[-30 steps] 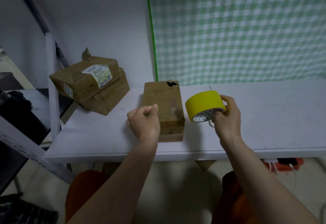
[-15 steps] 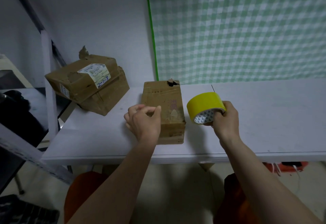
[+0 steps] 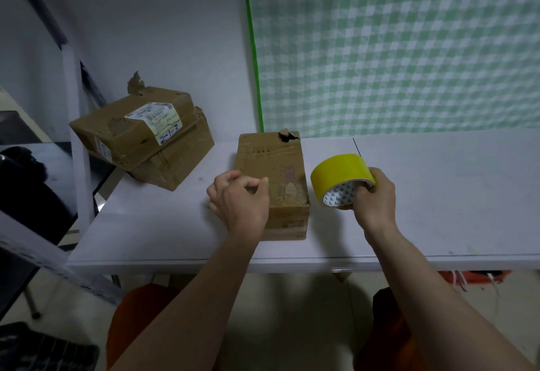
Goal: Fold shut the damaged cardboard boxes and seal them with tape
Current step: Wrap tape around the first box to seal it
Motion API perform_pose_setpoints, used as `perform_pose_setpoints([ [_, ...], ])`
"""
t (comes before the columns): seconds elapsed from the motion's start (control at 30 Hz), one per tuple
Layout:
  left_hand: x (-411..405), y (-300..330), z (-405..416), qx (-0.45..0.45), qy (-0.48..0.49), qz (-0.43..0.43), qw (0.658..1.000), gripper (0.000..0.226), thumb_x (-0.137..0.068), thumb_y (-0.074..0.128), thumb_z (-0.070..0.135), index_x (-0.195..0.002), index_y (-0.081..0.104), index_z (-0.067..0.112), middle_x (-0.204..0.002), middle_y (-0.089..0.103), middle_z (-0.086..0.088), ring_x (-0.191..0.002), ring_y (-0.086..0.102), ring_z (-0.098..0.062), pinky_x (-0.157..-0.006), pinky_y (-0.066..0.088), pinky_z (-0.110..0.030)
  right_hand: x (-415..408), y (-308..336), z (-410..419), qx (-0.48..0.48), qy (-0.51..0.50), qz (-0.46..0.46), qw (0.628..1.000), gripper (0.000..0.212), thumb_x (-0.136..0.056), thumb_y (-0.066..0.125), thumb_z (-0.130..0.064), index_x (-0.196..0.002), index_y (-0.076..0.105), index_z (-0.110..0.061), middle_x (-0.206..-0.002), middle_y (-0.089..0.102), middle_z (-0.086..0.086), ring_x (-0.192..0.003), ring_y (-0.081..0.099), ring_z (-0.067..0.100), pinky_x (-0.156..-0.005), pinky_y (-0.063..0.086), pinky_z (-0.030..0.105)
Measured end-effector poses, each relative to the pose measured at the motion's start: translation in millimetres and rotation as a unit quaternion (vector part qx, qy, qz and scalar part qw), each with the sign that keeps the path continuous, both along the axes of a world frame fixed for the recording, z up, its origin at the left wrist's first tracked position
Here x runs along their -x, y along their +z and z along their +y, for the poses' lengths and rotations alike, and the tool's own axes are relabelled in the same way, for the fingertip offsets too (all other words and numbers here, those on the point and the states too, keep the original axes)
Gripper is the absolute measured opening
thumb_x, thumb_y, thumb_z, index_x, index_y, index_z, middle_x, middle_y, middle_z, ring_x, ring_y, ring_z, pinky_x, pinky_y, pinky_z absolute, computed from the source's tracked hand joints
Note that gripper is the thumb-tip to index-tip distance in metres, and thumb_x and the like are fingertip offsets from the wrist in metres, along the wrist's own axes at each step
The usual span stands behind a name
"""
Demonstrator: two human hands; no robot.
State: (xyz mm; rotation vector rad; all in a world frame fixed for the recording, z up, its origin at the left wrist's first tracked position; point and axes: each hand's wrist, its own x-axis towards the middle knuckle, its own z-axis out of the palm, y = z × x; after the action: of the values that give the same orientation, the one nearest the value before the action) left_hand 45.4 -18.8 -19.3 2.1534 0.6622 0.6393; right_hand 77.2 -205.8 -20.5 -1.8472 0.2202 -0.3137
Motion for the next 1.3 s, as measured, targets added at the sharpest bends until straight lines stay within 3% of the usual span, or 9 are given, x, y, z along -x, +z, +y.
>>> perform_pose_setpoints([
  [0.13, -1, -2, 0, -0.007, -0.002, -0.002, 1.000, 0.016, -0.081, 0.071, 0.035, -0.068, 0.065, 0.028, -0.122, 0.051, 0.005, -0.123, 0.035, -0.018, -0.106, 0.028, -0.043, -2, 0, 1, 0.009, 0.000, 0.003, 1.000, 0.033, -0.081, 0.037, 0.011, -0.101, 0.059, -0.004, -0.092, 0.058, 0.012, -0.085, 0.054, 0.027, -0.059, 0.040, 0.026],
  [0.3, 1, -6, 1, -0.013, 0.000, -0.004, 1.000, 0.017, -0.081, 0.071, 0.033, -0.067, 0.062, 0.028, -0.123, 0.051, 0.004, -0.123, 0.035, -0.018, -0.105, 0.029, -0.044, -6, -4, 2, 0.015, 0.006, 0.000, 1.000, 0.032, -0.082, 0.038, 0.010, -0.099, 0.059, -0.006, -0.092, 0.059, 0.011, -0.087, 0.054, 0.028, -0.070, 0.042, 0.032],
  [0.67, 2, -21, 1, -0.062, 0.001, -0.056, 0.996, 0.016, -0.077, 0.074, 0.029, -0.065, 0.066, 0.023, -0.120, 0.054, 0.000, -0.118, 0.041, -0.022, -0.098, 0.032, -0.040, -8, -8, 3, 0.018, 0.019, -0.006, 1.000, 0.033, -0.080, 0.037, 0.012, -0.100, 0.059, -0.004, -0.092, 0.058, 0.011, -0.086, 0.053, 0.027, -0.070, 0.040, 0.031],
  [0.83, 4, -26, -1, -0.075, 0.000, -0.100, 0.992, 0.014, -0.076, 0.076, 0.023, -0.066, 0.067, 0.020, -0.122, 0.052, -0.006, -0.116, 0.041, -0.023, -0.091, 0.032, -0.026, -10, -12, 5, 0.011, 0.026, -0.010, 1.000, 0.035, -0.079, 0.037, 0.013, -0.099, 0.059, -0.007, -0.091, 0.060, 0.012, -0.086, 0.055, 0.029, -0.071, 0.045, 0.034],
  [1.03, 5, -29, -2, -0.052, -0.009, -0.102, 0.993, 0.014, -0.074, 0.078, 0.024, -0.073, 0.065, 0.019, -0.138, 0.039, -0.007, -0.126, 0.036, -0.024, -0.096, 0.034, -0.028, -11, -16, 6, -0.008, 0.033, -0.003, 0.999, 0.035, -0.080, 0.037, 0.014, -0.095, 0.057, -0.011, -0.092, 0.060, 0.014, -0.087, 0.057, 0.031, -0.071, 0.048, 0.035],
  [1.1, 6, -27, 2, 0.004, 0.010, -0.088, 0.996, 0.036, -0.070, 0.082, 0.025, -0.095, 0.058, 0.016, -0.143, 0.032, -0.007, -0.130, 0.031, -0.021, -0.099, 0.034, -0.026, -10, -18, 4, -0.011, 0.031, -0.001, 0.999, 0.035, -0.080, 0.037, 0.014, -0.095, 0.057, -0.010, -0.093, 0.060, 0.015, -0.088, 0.057, 0.032, -0.073, 0.050, 0.040],
  [1.17, 4, -22, 9, 0.098, 0.024, -0.061, 0.993, 0.061, -0.066, 0.086, 0.026, -0.108, 0.043, 0.015, -0.138, 0.030, -0.006, -0.123, 0.034, -0.016, -0.093, 0.036, -0.020, -10, -19, 4, -0.018, 0.033, 0.004, 0.999, 0.034, -0.081, 0.036, 0.013, -0.095, 0.057, -0.010, -0.093, 0.060, 0.014, -0.090, 0.058, 0.033, -0.075, 0.052, 0.043],
  [1.23, 4, -20, 12, 0.124, 0.018, -0.042, 0.991, 0.058, -0.072, 0.082, 0.026, -0.106, 0.036, 0.019, -0.126, 0.032, -0.003, -0.114, 0.040, -0.015, -0.086, 0.040, -0.020, -11, -21, 5, -0.025, 0.038, 0.007, 0.999, 0.036, -0.081, 0.036, 0.014, -0.095, 0.058, -0.010, -0.093, 0.060, 0.013, -0.091, 0.058, 0.033, -0.072, 0.052, 0.040],
  [1.3, 6, -20, 14, 0.126, 0.019, -0.037, 0.991, 0.041, -0.084, 0.071, 0.023, -0.105, 0.037, 0.019, -0.118, 0.035, 0.000, -0.111, 0.047, -0.018, -0.082, 0.041, -0.021, -11, -20, 6, -0.030, 0.038, 0.006, 0.999, 0.036, -0.081, 0.035, 0.014, -0.096, 0.058, -0.010, -0.094, 0.060, 0.013, -0.092, 0.058, 0.034, -0.070, 0.051, 0.037],
])
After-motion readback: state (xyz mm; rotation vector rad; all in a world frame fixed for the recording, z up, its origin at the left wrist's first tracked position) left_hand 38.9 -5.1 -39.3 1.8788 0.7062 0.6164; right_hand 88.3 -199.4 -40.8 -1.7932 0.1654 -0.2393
